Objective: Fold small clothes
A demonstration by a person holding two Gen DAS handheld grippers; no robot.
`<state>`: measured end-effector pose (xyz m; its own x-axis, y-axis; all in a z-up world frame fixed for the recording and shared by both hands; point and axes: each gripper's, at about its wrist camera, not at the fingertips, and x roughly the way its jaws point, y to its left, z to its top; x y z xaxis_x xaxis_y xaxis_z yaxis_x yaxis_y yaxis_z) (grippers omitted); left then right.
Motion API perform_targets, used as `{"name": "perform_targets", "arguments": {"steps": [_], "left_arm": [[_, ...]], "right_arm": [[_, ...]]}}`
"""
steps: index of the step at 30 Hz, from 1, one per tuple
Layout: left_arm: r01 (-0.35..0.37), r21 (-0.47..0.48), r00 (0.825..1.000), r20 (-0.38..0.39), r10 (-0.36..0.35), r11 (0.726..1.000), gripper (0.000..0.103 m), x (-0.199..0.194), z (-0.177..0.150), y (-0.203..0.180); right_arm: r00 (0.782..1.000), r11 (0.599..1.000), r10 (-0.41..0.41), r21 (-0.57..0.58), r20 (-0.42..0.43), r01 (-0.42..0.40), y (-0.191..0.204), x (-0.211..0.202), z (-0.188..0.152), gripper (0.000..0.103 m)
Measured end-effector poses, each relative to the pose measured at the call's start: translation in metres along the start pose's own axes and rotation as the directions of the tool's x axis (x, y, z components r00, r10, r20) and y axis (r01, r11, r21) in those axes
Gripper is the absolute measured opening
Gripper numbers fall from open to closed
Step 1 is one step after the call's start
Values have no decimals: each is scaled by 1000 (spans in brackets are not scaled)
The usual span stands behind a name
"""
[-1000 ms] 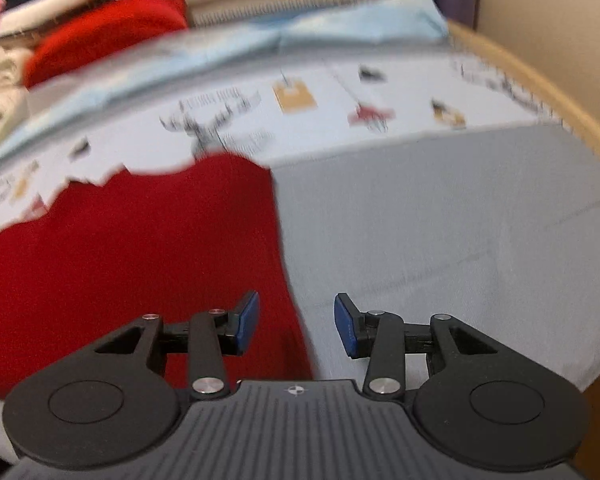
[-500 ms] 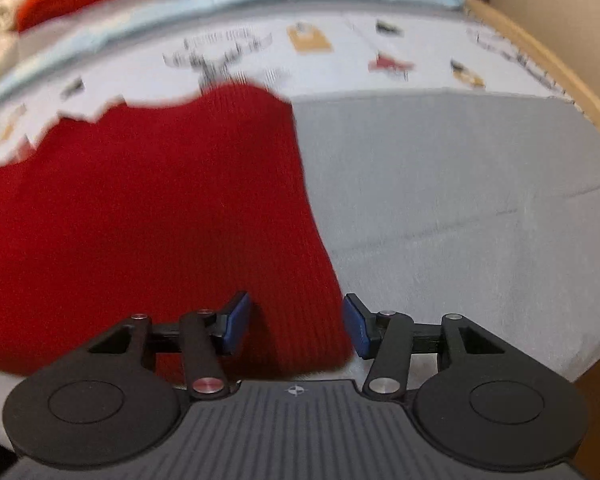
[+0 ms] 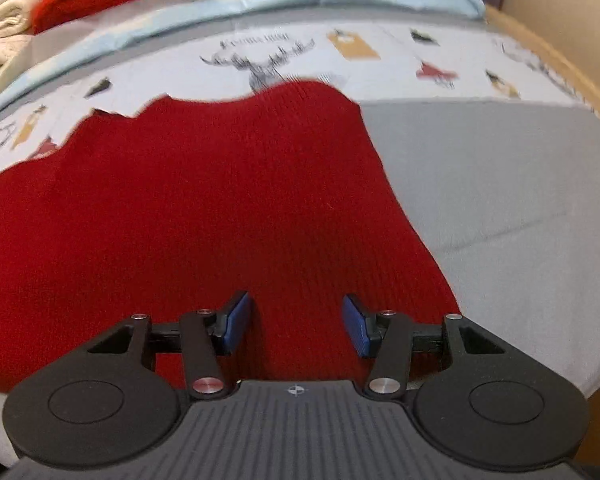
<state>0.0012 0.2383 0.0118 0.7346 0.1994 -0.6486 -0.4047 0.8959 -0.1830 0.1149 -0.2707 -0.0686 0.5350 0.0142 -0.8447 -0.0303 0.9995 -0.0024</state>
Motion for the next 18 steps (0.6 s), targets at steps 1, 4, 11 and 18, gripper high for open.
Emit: {"name": "perform_targets", "arguments": {"steps": [1,4,11,18], "left_arm": [[-8,11,1000,4,8,1000,76,-1,0,1],[-35,43,999,27,34,998,76,-4,-2,2],[-71,44,997,-1,71,996,76,-4,-4,25],[-71,38,997,-8,71,997,76,-10,-7,53]], "right_arm": [[1000,1000,13,-5,5,-13,4,-2,-1,53],[999,998,25,-58,41,-23,25,-11,-7,53],[987,985,77,-164,143,-53,77,-29,-12,53],[978,977,107,-200,178,-70,105,-35,-15,53]]}}
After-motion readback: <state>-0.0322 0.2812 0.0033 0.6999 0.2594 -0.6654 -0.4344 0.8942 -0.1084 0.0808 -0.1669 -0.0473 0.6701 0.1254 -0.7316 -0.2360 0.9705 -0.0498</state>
